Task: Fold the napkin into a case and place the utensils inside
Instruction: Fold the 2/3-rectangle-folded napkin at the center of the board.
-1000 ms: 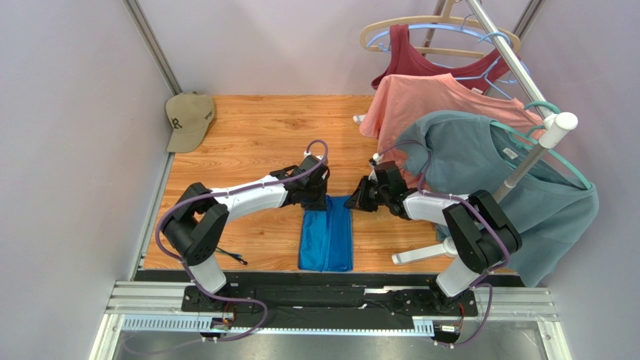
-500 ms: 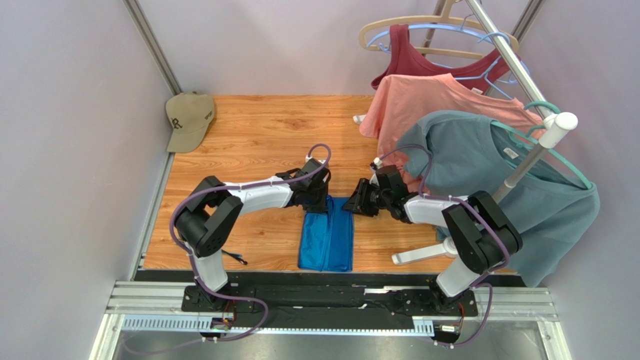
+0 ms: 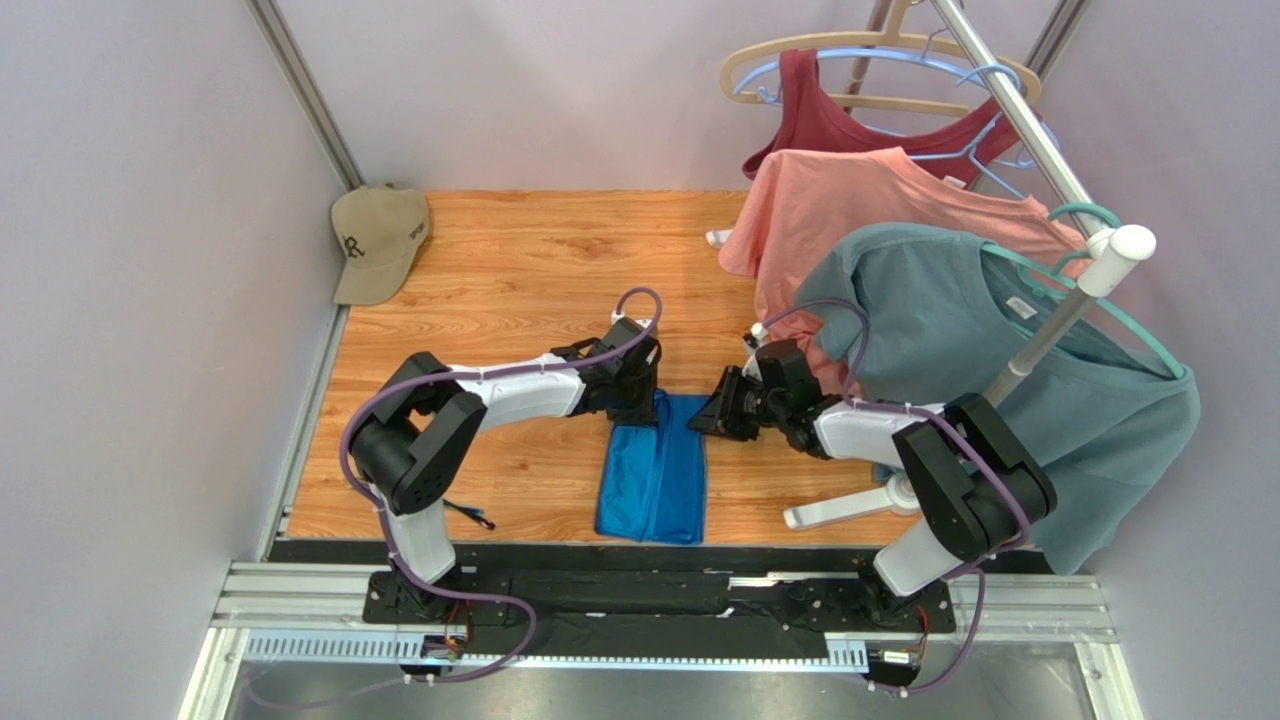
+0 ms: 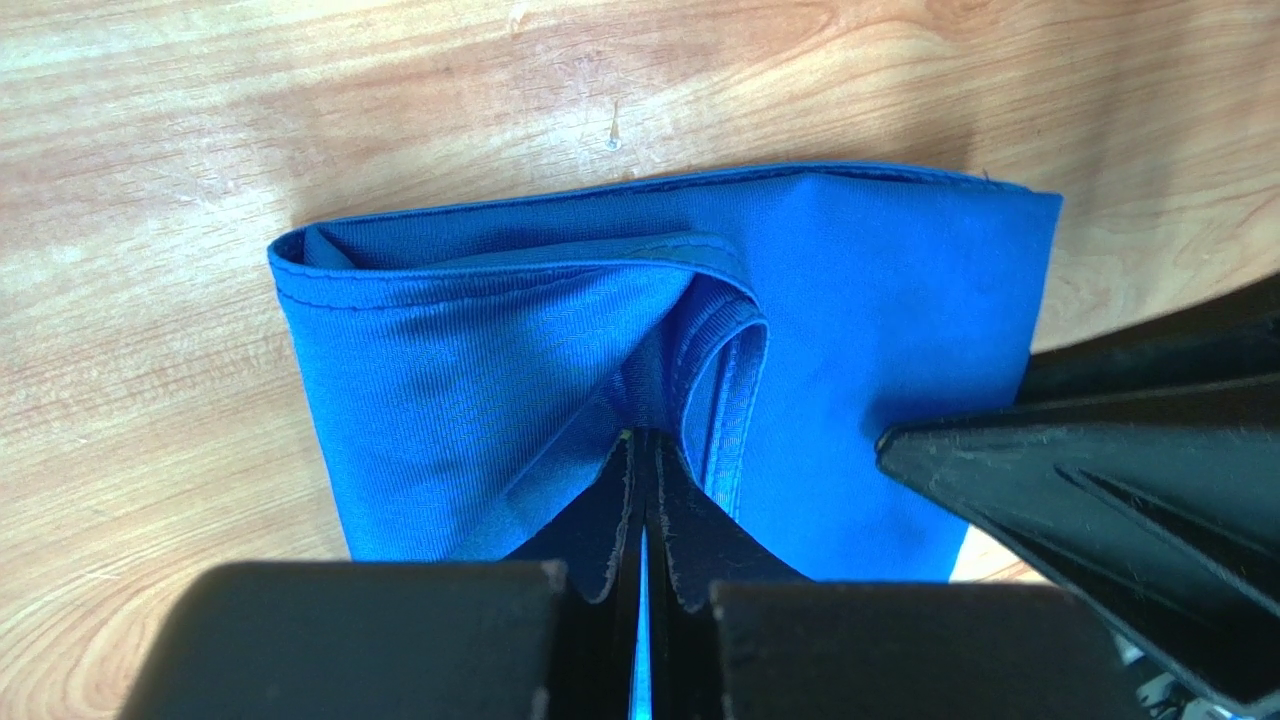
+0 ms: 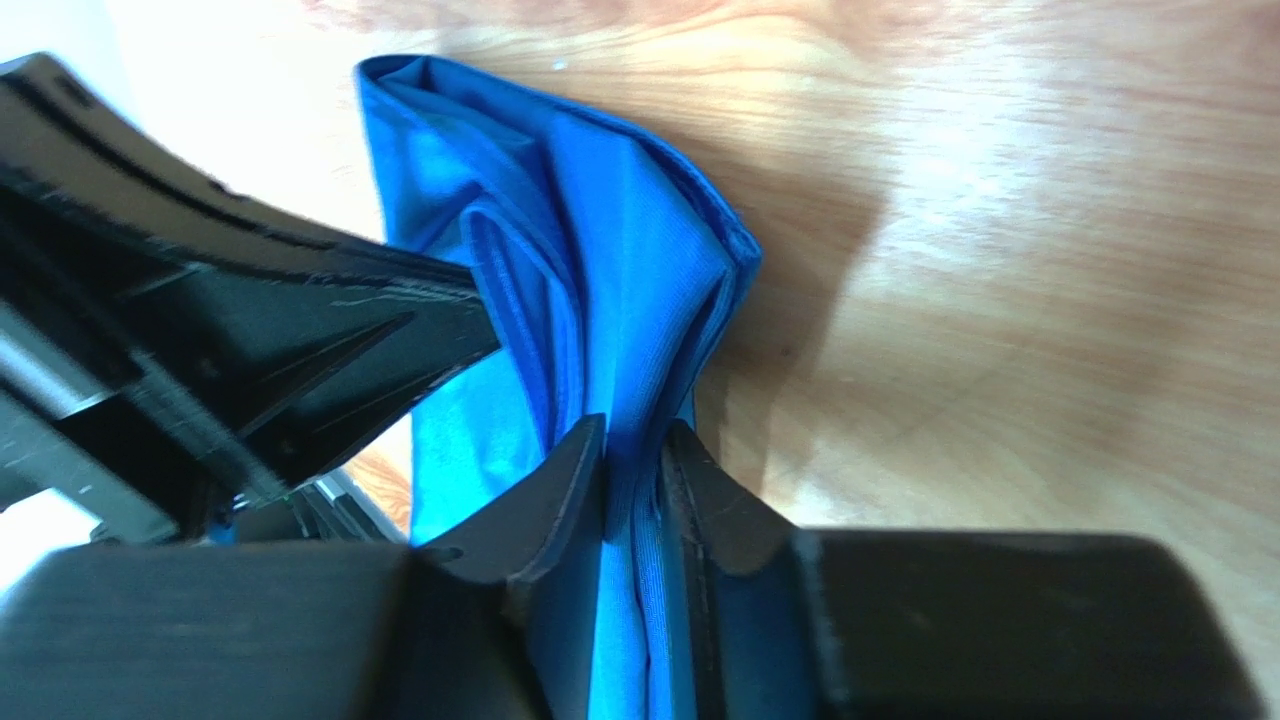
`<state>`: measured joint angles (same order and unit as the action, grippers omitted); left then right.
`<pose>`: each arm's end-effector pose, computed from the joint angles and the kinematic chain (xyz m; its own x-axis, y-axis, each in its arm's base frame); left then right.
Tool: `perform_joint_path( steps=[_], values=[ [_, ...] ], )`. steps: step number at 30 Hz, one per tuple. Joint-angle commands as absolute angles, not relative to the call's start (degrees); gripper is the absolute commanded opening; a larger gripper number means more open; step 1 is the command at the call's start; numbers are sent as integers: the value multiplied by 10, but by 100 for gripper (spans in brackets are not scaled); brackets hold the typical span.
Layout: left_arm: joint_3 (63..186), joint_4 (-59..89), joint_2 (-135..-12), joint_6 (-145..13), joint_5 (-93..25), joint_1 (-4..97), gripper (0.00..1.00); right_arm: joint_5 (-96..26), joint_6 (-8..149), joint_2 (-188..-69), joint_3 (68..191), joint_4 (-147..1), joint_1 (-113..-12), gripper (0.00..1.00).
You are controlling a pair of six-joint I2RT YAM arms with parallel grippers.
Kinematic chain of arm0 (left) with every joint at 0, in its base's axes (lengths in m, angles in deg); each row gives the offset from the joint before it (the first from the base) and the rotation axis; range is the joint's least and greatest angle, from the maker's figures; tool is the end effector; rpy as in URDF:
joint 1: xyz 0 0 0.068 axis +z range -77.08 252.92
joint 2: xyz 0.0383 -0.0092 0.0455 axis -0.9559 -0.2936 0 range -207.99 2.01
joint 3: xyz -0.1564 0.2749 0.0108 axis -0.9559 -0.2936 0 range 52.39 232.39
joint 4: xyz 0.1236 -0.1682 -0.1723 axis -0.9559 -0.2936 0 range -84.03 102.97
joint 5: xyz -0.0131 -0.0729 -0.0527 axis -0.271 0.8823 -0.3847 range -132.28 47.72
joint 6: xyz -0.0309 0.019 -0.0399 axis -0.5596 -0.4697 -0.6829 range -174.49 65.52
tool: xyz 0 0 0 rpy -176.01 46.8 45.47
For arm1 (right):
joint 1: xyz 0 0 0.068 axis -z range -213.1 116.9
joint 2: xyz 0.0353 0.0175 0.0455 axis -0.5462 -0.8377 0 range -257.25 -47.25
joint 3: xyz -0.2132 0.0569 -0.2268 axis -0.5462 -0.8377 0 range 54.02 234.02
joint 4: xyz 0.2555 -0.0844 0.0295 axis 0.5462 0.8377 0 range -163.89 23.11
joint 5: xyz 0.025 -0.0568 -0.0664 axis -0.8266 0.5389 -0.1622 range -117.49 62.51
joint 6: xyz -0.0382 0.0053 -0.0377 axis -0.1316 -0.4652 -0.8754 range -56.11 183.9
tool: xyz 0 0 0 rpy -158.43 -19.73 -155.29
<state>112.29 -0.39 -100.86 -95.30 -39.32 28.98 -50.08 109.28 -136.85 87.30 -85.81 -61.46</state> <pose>0.2700 -0.2629 0.1936 -0.9200 -0.0199 -0.3914 0.1485 0.9066 -0.3950 0.2446 0.1476 0.1688 -0.9166 0.2521 -0.3104 -0.0392 0.7157 0.6973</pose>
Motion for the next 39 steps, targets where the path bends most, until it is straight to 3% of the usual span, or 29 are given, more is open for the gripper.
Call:
perform_joint_path(
  steps=[1, 4, 8, 17, 25, 31, 39],
  values=[
    [1115, 13, -1013, -960, -386, 291, 0, -498, 1095, -1335, 879, -870, -633, 15],
    [1115, 31, -1021, -968, -372, 291, 0, -494, 1094, -1333, 895, -854, -647, 6],
    [1115, 42, -1029, -975, -364, 291, 0, -464, 1096, -1344, 928, -816, -668, 1],
    [1108, 71, -1033, -990, -344, 287, 0, -381, 1148, -1401, 1033, -677, -711, 0],
    [1112, 42, -1004, -977, -345, 289, 0, -318, 1164, -1419, 1054, -621, -722, 0],
    [1128, -34, -944, -946, -375, 291, 18, -305, 1161, -1419, 1069, -597, -723, 0],
    [1110, -87, -892, -889, -422, 308, 31, -297, 1156, -1422, 1093, -564, -729, 0]
  ],
)
